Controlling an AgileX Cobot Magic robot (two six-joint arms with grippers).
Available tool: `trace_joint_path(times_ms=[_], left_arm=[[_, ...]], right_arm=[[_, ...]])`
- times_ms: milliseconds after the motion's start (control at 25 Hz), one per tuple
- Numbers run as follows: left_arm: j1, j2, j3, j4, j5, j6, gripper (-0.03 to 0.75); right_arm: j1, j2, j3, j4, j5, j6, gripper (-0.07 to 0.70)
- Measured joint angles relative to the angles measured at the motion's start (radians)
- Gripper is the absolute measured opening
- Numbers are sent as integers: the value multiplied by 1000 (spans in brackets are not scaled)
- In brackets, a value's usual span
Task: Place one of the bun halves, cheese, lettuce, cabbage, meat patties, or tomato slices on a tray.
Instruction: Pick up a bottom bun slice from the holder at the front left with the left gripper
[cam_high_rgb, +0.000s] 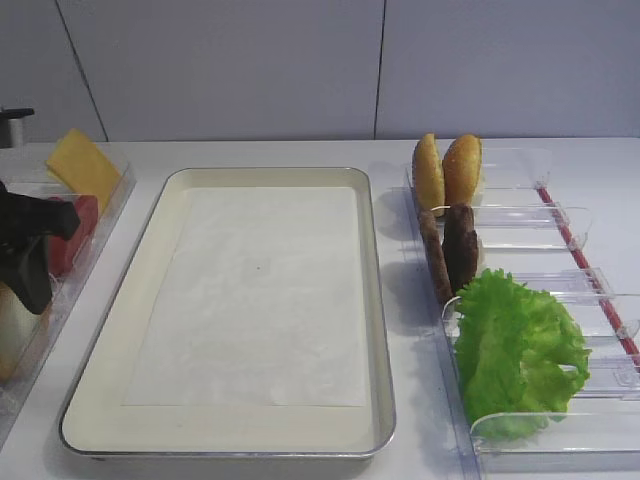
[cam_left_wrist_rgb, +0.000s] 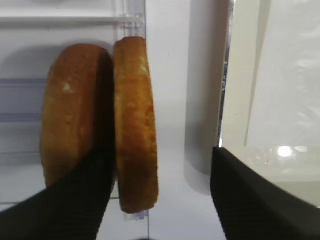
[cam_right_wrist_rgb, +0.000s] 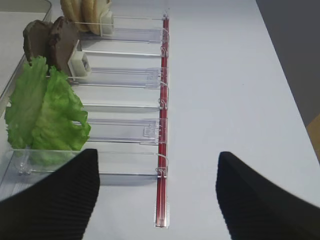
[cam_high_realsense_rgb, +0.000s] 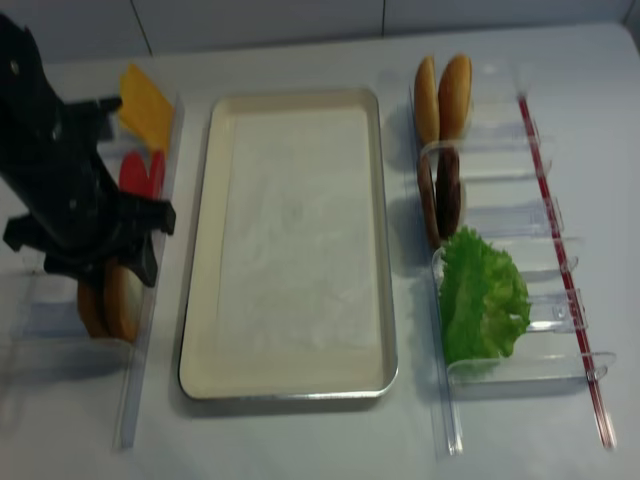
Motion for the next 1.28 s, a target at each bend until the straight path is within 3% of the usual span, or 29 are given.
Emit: trace_joint_path(times_ms=[560, 1000, 1280], left_arm=[[0, 2, 0, 44, 0, -2, 146], [0, -101, 0, 31, 5, -2, 143], [0, -217, 0, -78, 9, 29, 140]], right_arm=[[0, 0, 0, 0, 0, 0, 501], [0, 0, 0, 0, 0, 0, 500], [0, 0, 0, 0, 0, 0, 500]])
